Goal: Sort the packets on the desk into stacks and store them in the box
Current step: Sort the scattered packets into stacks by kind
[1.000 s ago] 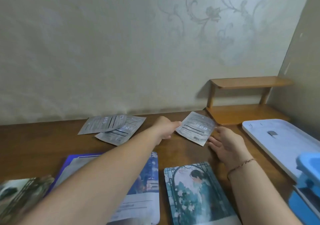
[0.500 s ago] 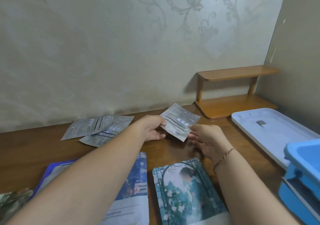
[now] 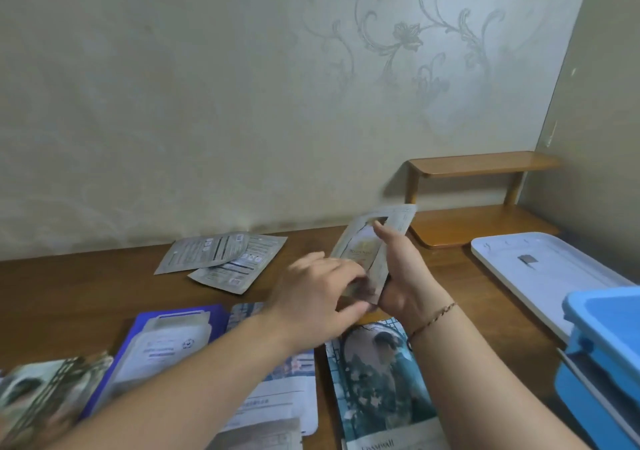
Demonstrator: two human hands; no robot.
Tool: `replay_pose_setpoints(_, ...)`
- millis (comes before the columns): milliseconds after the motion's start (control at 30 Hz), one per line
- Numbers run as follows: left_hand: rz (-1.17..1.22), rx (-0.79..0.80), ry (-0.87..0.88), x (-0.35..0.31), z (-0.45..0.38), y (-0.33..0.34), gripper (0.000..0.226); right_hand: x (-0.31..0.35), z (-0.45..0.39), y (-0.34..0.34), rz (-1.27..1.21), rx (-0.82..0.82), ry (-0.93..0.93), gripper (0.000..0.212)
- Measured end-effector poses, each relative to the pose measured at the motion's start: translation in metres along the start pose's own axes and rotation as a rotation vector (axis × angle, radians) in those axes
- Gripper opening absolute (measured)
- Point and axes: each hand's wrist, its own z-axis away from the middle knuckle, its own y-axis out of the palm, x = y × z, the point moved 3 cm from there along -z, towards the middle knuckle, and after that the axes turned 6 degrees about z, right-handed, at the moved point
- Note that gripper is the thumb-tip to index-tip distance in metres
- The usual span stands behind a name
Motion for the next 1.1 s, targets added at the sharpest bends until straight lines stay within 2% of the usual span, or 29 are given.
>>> replay_pose_setpoints(67, 0.159, -0.049, -0.16, 0.01, 0.009, -0.016, 0.051, 0.002, 0.007, -0.001, 0.058, -0.018, -0.033, 0.04)
replay_pose_setpoints(133, 0.414, -0.197, -0.516, 0.027, 0.021, -0.035, 0.045, 0.003, 0.018, 0.004, 0.098, 0.028, -0.056, 0.035)
replay_pose_setpoints(200, 0.821, -0.2, -0.907, 0.038, 0.034, -0.052, 0.033, 0.0, 0.038, 0.022, 0.152, 0.134, -0.027, 0.034)
replay_pose_setpoints(267, 1.268, -0.136, -1.137, 0.034, 0.051, -0.065, 0.033, -0.007, 0.063, 0.043, 0.234, 0.242, -0.006, 0.031)
replay_pose_setpoints(300, 1.364, -0.158, -1.184, 0.032, 0.059, -0.076, 0.032, -0.013, 0.075, 0.054, 0.287, 0.28, -0.008, 0.029)
replay_pose_setpoints(500, 1.371, -0.361, -1.081, 0.022, 0.116, -0.129, 0.031, -0.058, 0.153, 0.074, 0.592, 0.391, -0.095, 0.023)
replay_pose_setpoints(633, 1.23, -0.255, -1.086, -0.015, 0.16, -0.148, 0.039, -0.088, 0.216, 0.049, 0.73, 0.312, -0.198, 0.069)
replay_pose_setpoints(700, 1.085, -0.173, -1.047, -0.034, 0.177, -0.15, 0.048, -0.102, 0.237, 0.037, 0.734, 0.352, -0.147, 0.077)
replay_pose_setpoints(800, 0.9, -0.044, -0.986, -0.041, 0.198, -0.136, 0.056, -0.117, 0.245, 0.019, 0.907, 0.329, -0.167, 0.072)
replay_pose_setpoints(933, 0.711, -0.017, -0.959, -0.036, 0.208, -0.116, 0.06, -0.126, 0.24, 0.007, 1.131, 0.245, -0.258, 0.063)
replay_pose_setpoints(1033, 0.569, -0.008, -0.901, -0.038, 0.207, -0.111, 0.052, -0.133, 0.238, 0.004, 1.19, 0.248, -0.285, 0.06)
replay_pose_setpoints(1100, 0.502, -0.009, -0.862, -0.039, 0.206, -0.11, 0.039, -0.136, 0.236, 0.002, 1.145, 0.248, -0.276, 0.062)
